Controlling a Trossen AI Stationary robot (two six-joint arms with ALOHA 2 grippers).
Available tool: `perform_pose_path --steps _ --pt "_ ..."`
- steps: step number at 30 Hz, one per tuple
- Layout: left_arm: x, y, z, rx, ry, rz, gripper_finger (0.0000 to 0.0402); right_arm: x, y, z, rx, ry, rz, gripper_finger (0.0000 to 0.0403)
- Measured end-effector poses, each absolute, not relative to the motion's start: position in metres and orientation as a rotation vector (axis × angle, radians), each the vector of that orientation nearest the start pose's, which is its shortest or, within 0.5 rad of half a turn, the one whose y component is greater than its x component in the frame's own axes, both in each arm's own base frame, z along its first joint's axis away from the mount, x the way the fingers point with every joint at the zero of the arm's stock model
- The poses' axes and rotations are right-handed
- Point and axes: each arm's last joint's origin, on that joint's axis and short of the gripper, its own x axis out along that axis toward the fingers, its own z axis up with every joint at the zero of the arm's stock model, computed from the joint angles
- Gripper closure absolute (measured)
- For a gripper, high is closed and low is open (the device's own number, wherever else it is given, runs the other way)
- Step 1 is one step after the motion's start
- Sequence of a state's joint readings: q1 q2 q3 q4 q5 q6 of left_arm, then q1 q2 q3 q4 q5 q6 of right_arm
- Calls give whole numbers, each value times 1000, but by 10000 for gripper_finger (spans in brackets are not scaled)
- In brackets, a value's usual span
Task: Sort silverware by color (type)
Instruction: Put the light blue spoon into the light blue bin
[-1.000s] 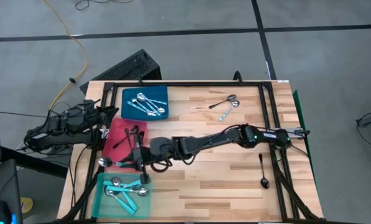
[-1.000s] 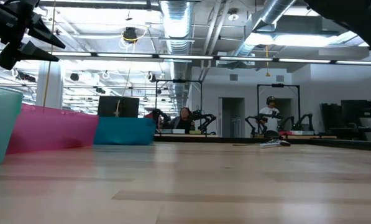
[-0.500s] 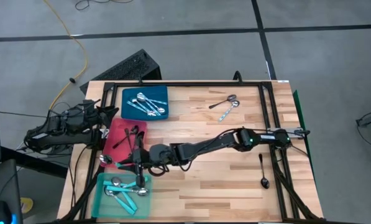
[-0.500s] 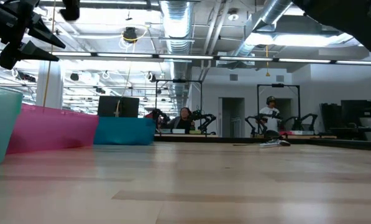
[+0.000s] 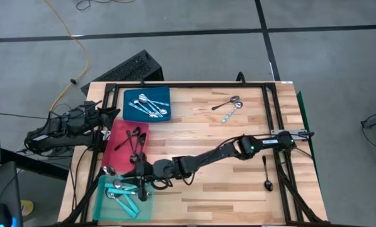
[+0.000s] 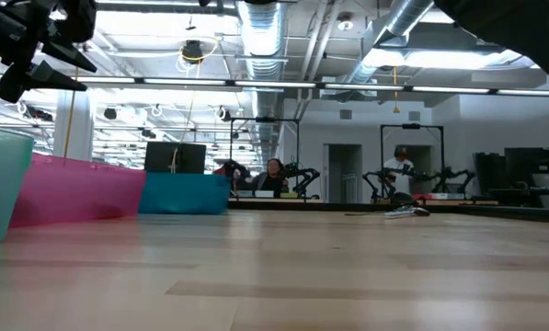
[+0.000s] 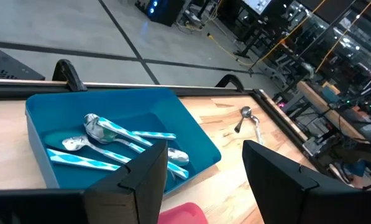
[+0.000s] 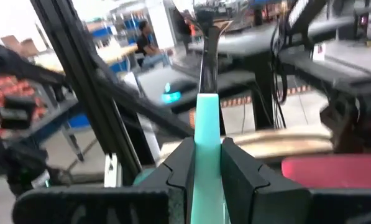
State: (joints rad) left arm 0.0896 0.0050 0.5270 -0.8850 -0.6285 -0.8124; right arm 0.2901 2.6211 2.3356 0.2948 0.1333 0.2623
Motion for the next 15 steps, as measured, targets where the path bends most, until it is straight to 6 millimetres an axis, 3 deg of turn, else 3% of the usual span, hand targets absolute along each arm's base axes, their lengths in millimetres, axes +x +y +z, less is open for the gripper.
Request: perform_pose_path --steps 15 --pt "22 19 247 -670 44 815 207 579 183 166 374 63 149 319"
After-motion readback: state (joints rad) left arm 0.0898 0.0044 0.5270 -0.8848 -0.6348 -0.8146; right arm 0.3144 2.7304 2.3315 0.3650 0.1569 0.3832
